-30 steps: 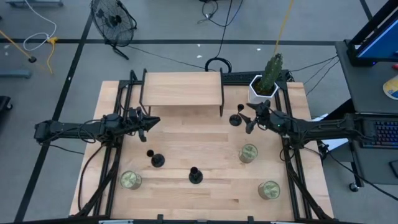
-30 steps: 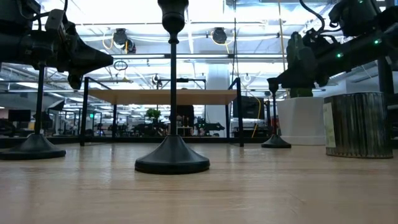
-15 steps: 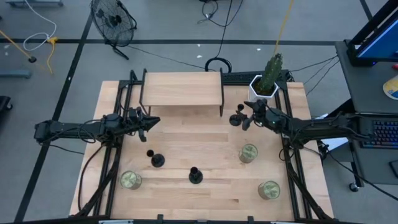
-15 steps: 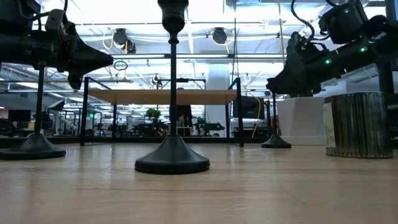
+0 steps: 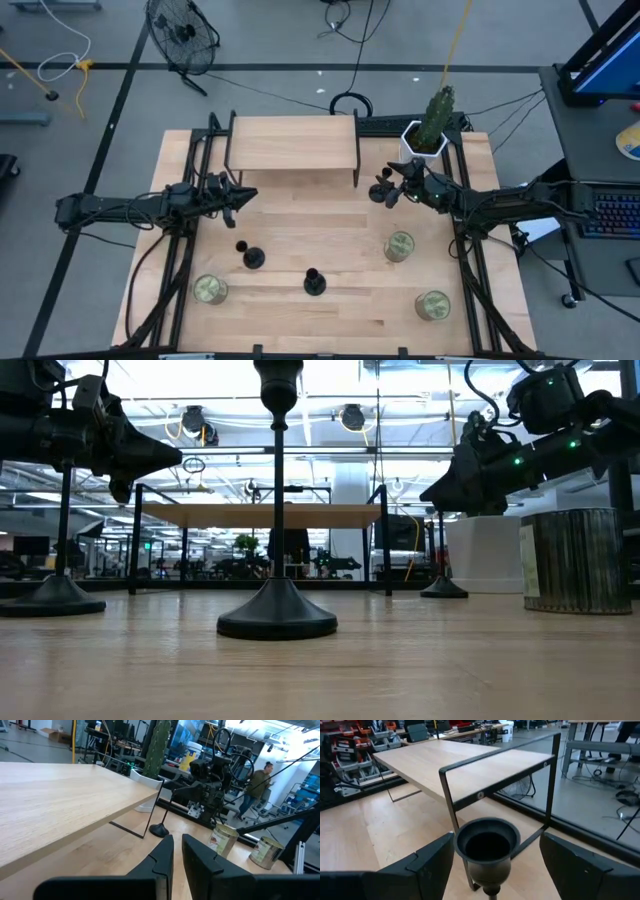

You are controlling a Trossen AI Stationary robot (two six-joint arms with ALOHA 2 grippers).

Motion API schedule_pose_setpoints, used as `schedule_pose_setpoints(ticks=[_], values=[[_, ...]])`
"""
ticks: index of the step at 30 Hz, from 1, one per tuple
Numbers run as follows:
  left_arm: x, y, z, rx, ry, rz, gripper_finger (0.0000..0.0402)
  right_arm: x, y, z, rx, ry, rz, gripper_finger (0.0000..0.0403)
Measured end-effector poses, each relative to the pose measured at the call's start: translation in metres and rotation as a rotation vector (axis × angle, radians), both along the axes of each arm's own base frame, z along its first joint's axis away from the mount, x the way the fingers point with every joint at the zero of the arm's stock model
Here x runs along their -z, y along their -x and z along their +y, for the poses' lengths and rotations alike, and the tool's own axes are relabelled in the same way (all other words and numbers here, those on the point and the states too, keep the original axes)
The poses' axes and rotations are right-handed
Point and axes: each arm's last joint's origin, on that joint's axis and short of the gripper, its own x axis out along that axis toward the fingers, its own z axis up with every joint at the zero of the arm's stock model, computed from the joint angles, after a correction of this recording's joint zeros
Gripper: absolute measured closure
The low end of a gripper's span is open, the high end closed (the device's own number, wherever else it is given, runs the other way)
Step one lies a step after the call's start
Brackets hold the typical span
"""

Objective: Pick & Place candle stick holders
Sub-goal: Put the top candle holder on the shelf

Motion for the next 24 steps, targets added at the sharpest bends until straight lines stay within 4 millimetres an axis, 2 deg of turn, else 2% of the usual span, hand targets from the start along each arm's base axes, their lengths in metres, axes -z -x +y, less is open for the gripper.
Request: schedule_pose_setpoints(ticks=[10, 24], values=[[0.0, 0.0, 0.0, 0.0, 0.0, 0.0, 0.036, -0.0027, -0.0033, -0.0009, 0.003, 0.003, -0.06, 0.0181], [0.0, 0.0, 0.0, 0.0, 0.0, 0.0, 0.036, -0.0018, -0.0031, -0.0009, 0.007, -0.004, -0.054, 0.0269]])
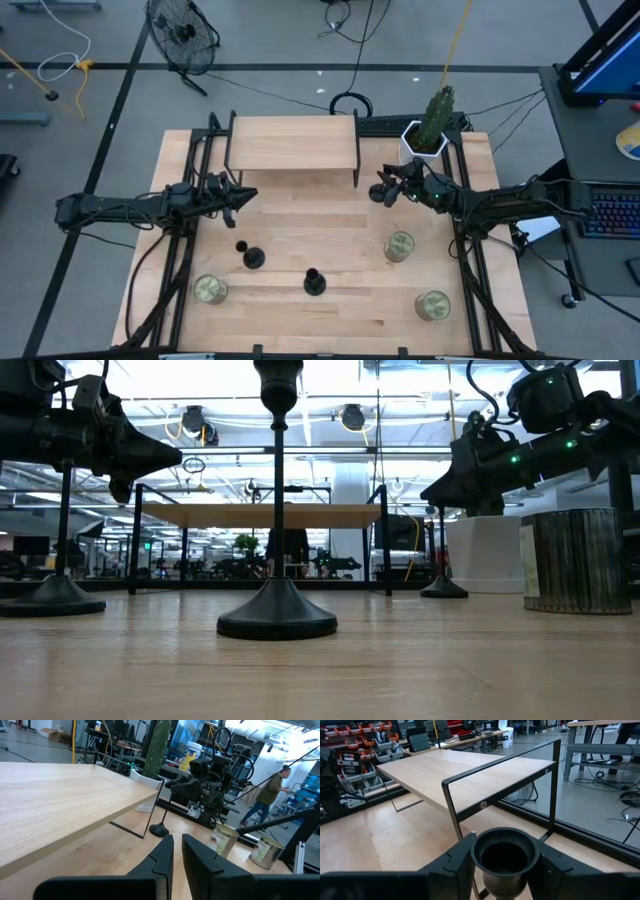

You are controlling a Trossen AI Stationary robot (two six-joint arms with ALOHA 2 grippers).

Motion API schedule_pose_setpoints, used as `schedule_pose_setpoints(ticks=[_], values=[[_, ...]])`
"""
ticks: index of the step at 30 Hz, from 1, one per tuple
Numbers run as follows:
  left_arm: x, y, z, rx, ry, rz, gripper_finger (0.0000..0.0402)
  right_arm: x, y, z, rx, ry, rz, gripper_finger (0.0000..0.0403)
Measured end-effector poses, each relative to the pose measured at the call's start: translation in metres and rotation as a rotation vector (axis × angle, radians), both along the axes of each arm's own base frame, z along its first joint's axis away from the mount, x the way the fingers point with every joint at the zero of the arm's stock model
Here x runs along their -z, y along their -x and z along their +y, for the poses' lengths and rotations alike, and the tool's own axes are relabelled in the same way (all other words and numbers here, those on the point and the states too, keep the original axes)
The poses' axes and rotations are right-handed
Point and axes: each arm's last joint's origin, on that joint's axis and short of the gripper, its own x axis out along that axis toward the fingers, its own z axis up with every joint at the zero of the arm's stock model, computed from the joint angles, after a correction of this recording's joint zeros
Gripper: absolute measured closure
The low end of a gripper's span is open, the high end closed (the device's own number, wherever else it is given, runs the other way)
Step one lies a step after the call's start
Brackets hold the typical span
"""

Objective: Pick & Place candle stick holders
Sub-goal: Put the top candle holder on the shelf

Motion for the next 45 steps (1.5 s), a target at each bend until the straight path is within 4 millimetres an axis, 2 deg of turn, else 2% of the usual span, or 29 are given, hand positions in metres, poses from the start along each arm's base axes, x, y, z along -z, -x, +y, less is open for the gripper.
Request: schedule_pose_setpoints(ticks=[7, 12, 17, 23, 27, 34, 39, 45], values=[[0.0, 0.0, 0.0, 0.0, 0.0, 0.0, 0.036, -0.001, 0.0, 0.0, 0.004, -0.042, -0.038, 0.0304], [0.0, 0.0, 0.0, 0.0, 0.0, 0.0, 0.036, -0.011, -0.004, -0.001, 0.001, -0.014, -0.072, 0.0305], [0.0, 0.0, 0.0, 0.0, 0.0, 0.0, 0.036, -0.041, -0.02, -0.005, -0.011, 0.035, -0.044, 0.0305], [0.0, 0.0, 0.0, 0.0, 0.0, 0.0, 0.036, -0.096, -0.04, -0.009, -0.048, 0.04, 0.079, 0.0304], [0.0, 0.0, 0.0, 0.0, 0.0, 0.0, 0.036, -0.131, -0.043, -0.01, -0.05, 0.053, 0.128, 0.0304], [0.0, 0.0, 0.0, 0.0, 0.0, 0.0, 0.036, -0.186, -0.043, -0.01, -0.05, 0.149, 0.039, 0.0304], [0.0, 0.0, 0.0, 0.0, 0.0, -0.001, 0.036, -0.208, -0.051, -0.012, -0.045, 0.229, 0.005, 0.0304], [0.0, 0.0, 0.0, 0.0, 0.0, 0.0, 0.036, -0.221, -0.078, -0.025, -0.025, 0.297, 0.005, 0.0304]])
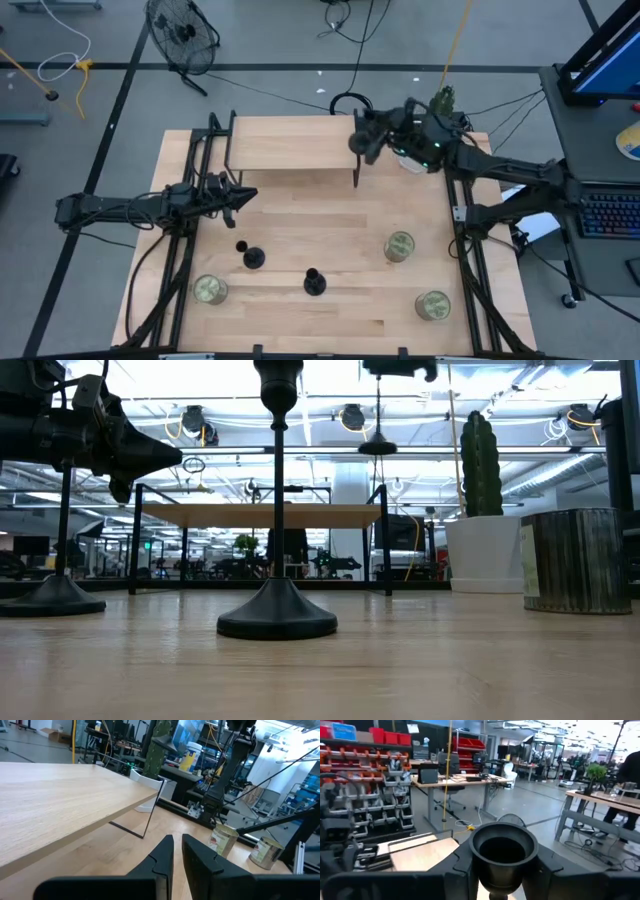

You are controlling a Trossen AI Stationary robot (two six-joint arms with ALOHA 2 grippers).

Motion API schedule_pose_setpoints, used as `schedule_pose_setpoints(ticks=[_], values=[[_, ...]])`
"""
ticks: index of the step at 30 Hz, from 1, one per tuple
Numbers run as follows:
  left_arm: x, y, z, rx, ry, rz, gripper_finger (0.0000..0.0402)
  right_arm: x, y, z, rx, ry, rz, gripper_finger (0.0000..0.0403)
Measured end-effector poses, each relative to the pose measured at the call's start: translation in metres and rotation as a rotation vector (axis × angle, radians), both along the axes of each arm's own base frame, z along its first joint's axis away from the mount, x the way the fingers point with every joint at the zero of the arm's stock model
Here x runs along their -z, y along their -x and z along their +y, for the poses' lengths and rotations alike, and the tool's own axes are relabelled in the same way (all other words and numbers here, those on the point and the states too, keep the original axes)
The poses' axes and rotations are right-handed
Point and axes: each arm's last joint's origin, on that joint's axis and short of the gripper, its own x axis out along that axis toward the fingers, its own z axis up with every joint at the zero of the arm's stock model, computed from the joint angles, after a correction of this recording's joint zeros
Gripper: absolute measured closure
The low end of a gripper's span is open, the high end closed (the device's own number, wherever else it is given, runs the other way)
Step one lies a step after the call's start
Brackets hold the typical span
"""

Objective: Pick & Place candle stick holders
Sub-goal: Put the top candle holder on the shelf

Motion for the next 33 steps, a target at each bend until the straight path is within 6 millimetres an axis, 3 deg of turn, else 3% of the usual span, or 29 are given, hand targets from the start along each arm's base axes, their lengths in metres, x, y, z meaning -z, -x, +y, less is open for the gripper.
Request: schedule_pose_setpoints(ticks=[8, 16, 24, 33], values=[[0.0, 0.0, 0.0, 0.0, 0.0, -0.001, 0.036, 0.001, -0.045, -0.047, 0.071, 0.023, -0.014, 0.0303], [0.0, 0.0, 0.0, 0.0, 0.0, -0.001, 0.036, 0.038, -0.074, -0.096, 0.118, -0.024, 0.048, 0.0303], [0.0, 0.0, 0.0, 0.0, 0.0, 0.0, 0.036, 0.064, -0.076, -0.128, 0.167, -0.088, 0.079, 0.0303], [0.0, 0.0, 0.0, 0.0, 0.0, -0.001, 0.036, 0.064, -0.071, -0.136, 0.191, -0.137, 0.04, 0.0303]])
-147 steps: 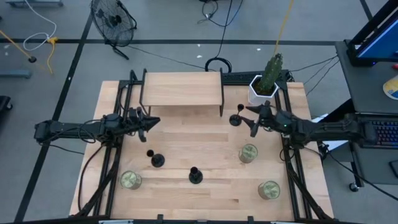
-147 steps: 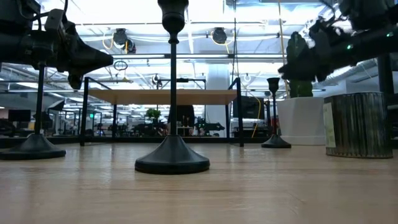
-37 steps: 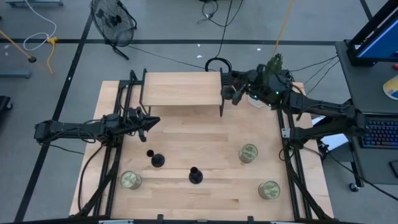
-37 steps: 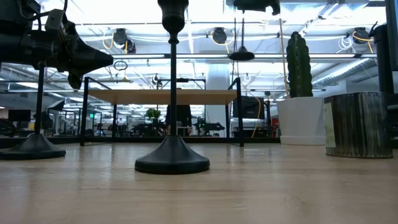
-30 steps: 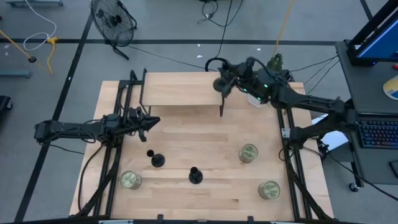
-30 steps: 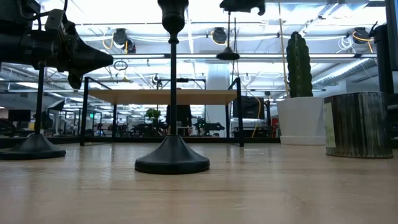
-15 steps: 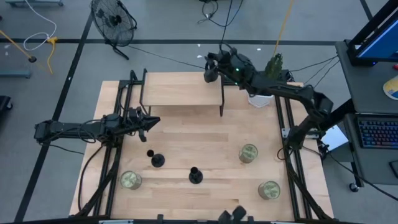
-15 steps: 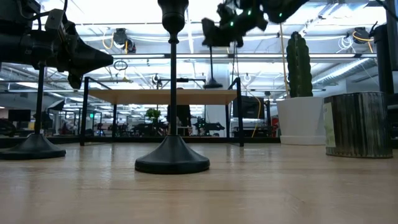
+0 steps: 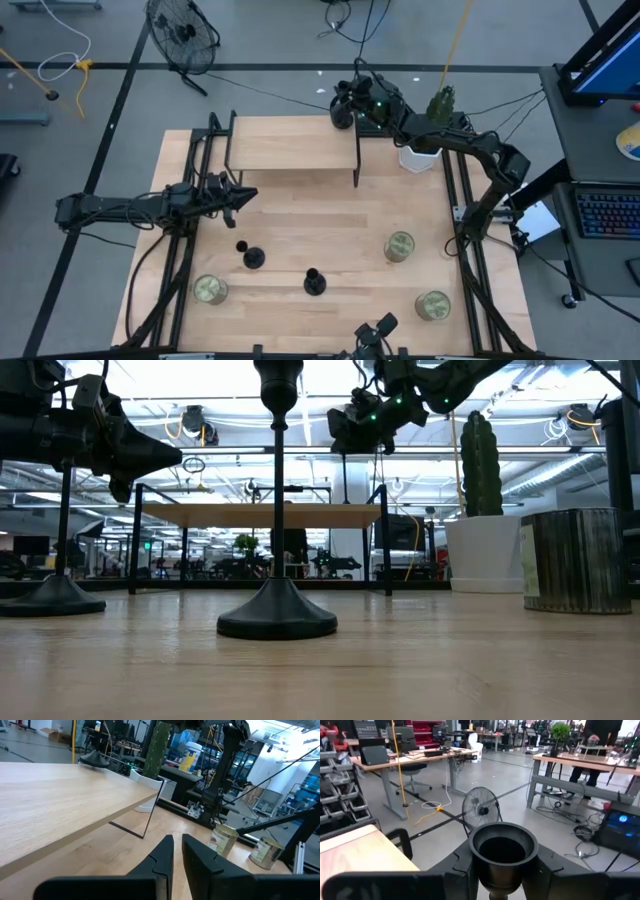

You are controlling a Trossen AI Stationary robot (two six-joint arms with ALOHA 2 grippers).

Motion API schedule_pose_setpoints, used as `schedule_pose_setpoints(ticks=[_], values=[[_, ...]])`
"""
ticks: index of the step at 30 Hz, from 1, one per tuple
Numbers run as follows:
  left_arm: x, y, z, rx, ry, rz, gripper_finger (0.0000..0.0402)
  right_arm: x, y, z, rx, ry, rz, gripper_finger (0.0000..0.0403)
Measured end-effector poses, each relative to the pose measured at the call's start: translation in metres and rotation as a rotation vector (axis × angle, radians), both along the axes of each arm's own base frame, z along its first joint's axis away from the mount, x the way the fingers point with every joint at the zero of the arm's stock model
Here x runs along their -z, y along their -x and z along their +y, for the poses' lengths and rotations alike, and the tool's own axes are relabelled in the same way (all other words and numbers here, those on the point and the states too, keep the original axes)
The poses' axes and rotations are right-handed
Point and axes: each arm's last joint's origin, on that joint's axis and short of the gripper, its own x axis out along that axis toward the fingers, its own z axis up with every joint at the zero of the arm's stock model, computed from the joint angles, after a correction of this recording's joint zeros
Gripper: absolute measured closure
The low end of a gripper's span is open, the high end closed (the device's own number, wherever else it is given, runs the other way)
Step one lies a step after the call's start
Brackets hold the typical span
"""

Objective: Pick & Place candle stick holders
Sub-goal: Put the top candle holder on the shelf

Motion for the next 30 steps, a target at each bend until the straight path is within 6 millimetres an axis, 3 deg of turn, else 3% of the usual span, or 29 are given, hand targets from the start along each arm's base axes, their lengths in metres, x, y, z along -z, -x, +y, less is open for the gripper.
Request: schedule_pose_setpoints(ticks=[13, 30], values=[[0.0, 0.0, 0.0, 0.0, 0.0, 0.0, 0.036, 0.005, -0.0009, 0.0032, -0.006, -0.05, 0.027, 0.03], [0.0, 0.0, 0.0, 0.0, 0.0, 0.0, 0.036, 0.0063, -0.001, 0.0037, -0.005, -0.061, 0.035, 0.0242]])
